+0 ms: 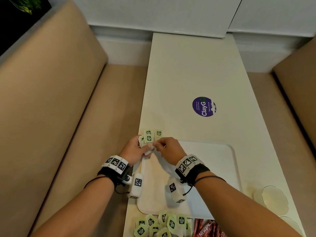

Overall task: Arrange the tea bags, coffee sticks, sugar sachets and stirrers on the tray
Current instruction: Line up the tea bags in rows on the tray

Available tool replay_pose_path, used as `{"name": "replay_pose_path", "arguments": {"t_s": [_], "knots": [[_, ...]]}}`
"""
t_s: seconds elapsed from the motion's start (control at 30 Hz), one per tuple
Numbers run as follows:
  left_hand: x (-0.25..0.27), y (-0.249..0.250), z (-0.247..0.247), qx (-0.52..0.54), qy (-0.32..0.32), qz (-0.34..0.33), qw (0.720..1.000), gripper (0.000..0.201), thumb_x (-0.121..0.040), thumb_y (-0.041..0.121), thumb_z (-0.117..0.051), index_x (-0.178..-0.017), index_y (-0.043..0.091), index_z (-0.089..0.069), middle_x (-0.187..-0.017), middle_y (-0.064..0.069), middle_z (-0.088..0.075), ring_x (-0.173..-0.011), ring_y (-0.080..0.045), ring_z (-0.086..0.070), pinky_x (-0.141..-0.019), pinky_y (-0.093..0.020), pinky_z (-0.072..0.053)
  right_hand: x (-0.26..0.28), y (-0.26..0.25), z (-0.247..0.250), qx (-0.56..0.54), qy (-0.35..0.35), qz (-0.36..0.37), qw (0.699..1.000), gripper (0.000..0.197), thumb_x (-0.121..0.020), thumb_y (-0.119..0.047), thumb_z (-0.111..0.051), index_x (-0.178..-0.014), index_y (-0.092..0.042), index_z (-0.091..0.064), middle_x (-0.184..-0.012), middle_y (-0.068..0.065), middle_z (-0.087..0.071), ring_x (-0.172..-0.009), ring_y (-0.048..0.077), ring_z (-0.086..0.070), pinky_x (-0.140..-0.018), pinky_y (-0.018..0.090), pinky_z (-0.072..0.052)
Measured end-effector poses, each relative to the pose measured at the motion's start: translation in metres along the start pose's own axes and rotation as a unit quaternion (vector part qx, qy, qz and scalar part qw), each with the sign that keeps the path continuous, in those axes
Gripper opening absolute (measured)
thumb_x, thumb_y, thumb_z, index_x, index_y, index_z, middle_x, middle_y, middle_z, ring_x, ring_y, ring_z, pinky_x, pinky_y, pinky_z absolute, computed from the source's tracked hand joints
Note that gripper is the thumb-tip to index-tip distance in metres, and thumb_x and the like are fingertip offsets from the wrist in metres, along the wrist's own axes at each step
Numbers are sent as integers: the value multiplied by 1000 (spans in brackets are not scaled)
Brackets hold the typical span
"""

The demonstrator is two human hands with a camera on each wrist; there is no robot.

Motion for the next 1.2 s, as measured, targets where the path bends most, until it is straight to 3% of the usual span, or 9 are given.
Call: {"name": "replay_pose_path", "arguments": {"t_s": [0.13,0.27,0.4,0.57,0.67,0.8,0.97,1.07,1.2], "knots": [[3,-1,-2,-11,-20,-9,1000,22,-92,6,-69,-112,6,-62,-100,-31,-68,-79,-34,-63,-70,-45,-53,4,2,-1,18,-39,15,999,30,-100,-33,-59,-75,-20,-69,-71,1,-70,-55,7,-56,-67,28,-50],[4,0,-4,-24,0,0,1000,19,-92,2,-68,-110,7,-63,-91,-16,-70,-75,-28,-62,-69,-41,-54,9,1,2,10,-14,20,1000,26,-98,-28,-62,-77,-13,-68,-77,9,-70,-61,13,-57,-71,33,-52],[3,-1,-4,-45,35,5,998,10,-95,9,-66,-105,8,-65,-88,-18,-69,-74,-27,-64,-68,-40,-57,12,1,3,19,-10,26,999,25,-98,-29,-61,-80,-13,-69,-78,8,-70,-66,17,-60,-73,35,-53],[2,0,-7,-53,40,9,998,6,-95,7,-66,-100,11,-67,-88,-15,-71,-75,-25,-67,-66,-38,-59,15,3,8,23,-7,28,999,29,-98,-27,-61,-72,-15,-65,-67,4,-62,-57,10,-50,-64,29,-44],[1,3,-11,-69,59,6,996,7,-95,5,-65,-99,10,-68,-84,-12,-69,-70,-23,-63,-63,-35,-58,13,5,17,29,14,14,999,30,-100,-25,-59,-77,-8,-67,-71,11,-65,-56,12,-49,-61,29,-41],[-3,8,-6,-149,124,-18,981,6,-93,3,-63,-94,8,-67,-75,-8,-65,-60,-18,-59,-55,-26,-52,6,13,36,37,58,-28,997,25,-100,-22,-58,-76,-19,-64,-70,-9,-59,-62,4,-51,-59,22,-37],[-13,6,9,-194,170,-15,966,9,-85,8,-73,-86,15,-67,-71,-4,-66,-60,-20,-58,-62,-32,-51,-3,27,44,77,49,-79,993,26,-100,-25,-58,-76,-19,-65,-77,-1,-65,-72,17,-61,-61,26,-41],[-16,7,11,-228,167,-17,959,16,-84,8,-76,-78,19,-65,-67,1,-64,-57,-16,-55,-61,-28,-48,-4,31,45,85,50,-96,991,26,-99,-25,-58,-76,-16,-66,-78,2,-67,-73,19,-64,-58,25,-43],[-21,8,12,-252,170,-10,953,17,-84,12,-78,-80,22,-65,-73,5,-66,-63,-11,-59,-61,-23,-47,-9,32,44,95,41,-115,988,24,-98,-27,-59,-84,-12,-71,-84,6,-72,-80,23,-68,-68,29,-49]]}}
Point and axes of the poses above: each hand's wrist, its own x-axis away from the middle knuckle, its own z-axis out of the back of the hand, y = z × x, the point moved 2 cm from there along -x, towards the middle knuckle
